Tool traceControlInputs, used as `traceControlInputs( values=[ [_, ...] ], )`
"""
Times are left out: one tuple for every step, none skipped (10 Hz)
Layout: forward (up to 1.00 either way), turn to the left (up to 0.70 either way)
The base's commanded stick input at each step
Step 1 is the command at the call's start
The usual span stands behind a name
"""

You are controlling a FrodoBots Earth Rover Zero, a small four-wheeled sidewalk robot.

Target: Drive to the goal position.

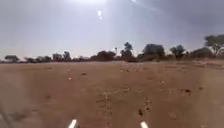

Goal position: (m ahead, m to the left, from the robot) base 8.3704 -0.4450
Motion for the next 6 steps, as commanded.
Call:
traceControlInputs(
  values=[
    [0.7, 0.0],
    [0.7, 0.0],
    [0.7, 0.0],
    [0.7, 0.0],
    [0.7, 0.0],
    [0.7, 0.0]
  ],
)
